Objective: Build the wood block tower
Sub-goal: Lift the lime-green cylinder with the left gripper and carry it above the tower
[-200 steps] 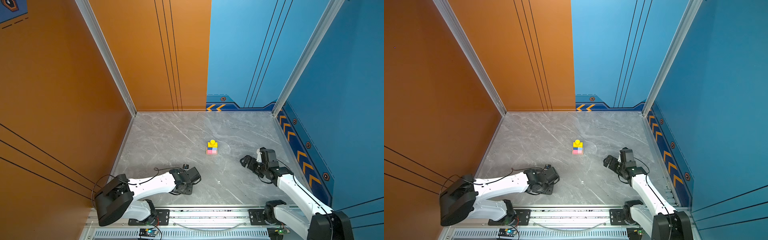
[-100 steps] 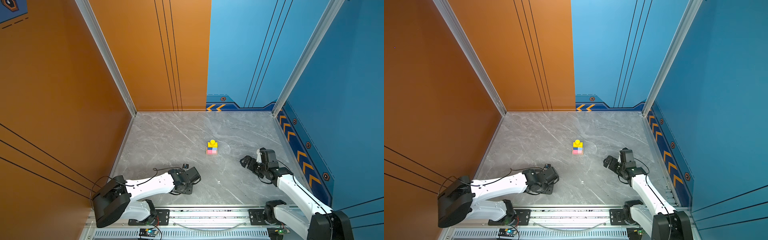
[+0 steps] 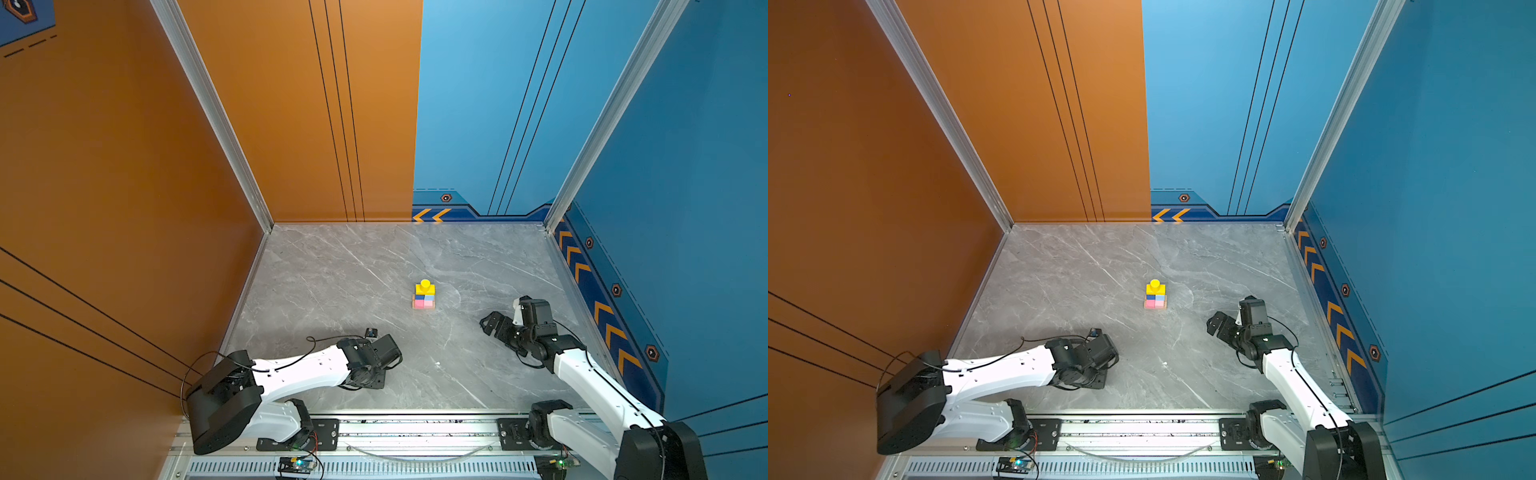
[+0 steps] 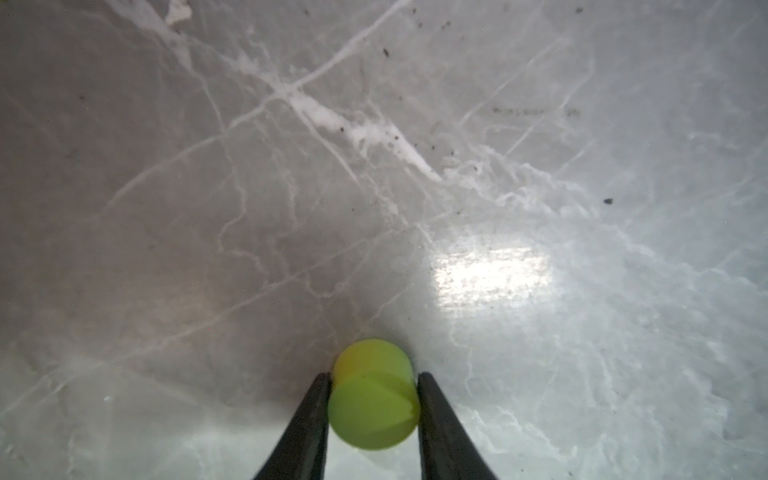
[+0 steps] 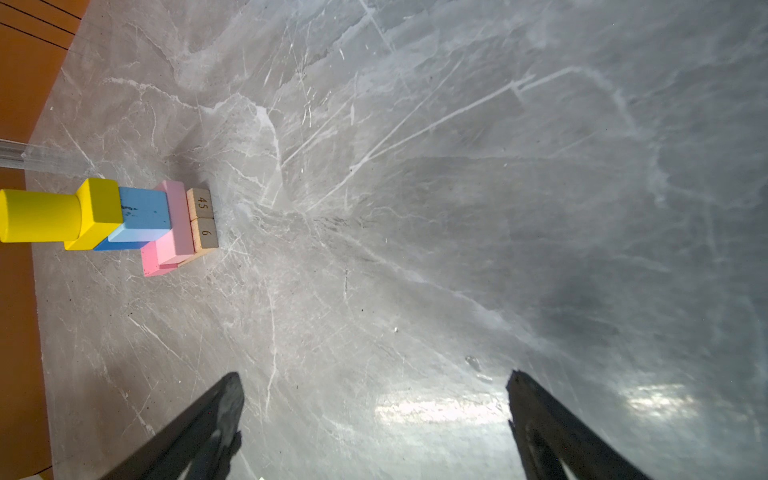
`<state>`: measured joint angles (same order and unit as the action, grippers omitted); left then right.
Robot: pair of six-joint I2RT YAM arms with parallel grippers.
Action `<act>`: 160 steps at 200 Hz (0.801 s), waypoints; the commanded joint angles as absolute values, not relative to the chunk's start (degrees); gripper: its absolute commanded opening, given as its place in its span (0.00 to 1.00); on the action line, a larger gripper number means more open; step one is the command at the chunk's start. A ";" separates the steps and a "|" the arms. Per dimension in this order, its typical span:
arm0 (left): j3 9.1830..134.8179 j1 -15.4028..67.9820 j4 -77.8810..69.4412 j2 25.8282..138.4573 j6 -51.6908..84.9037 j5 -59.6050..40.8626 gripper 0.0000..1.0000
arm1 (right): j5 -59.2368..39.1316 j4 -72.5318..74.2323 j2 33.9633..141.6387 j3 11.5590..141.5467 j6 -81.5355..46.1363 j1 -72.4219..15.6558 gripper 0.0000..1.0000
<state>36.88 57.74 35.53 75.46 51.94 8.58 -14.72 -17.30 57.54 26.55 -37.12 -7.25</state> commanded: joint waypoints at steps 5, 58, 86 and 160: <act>37.62 58.43 37.16 75.94 52.00 9.42 0.31 | -14.15 -16.43 57.41 25.92 -37.58 -7.47 1.00; 40.38 58.24 39.99 74.84 50.72 11.17 0.23 | -14.09 -16.51 57.46 25.84 -37.62 -7.47 1.00; 44.26 57.87 42.83 74.79 47.99 12.47 0.23 | -14.08 -16.69 57.05 25.84 -37.44 -7.47 1.00; 63.07 51.90 48.80 80.55 34.60 12.19 0.24 | -14.19 -17.10 57.48 26.02 -36.75 -7.47 1.00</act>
<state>54.98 53.95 44.62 77.60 41.54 10.63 -14.72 -17.30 57.54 26.50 -37.10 -7.25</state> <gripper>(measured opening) 0.321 0.998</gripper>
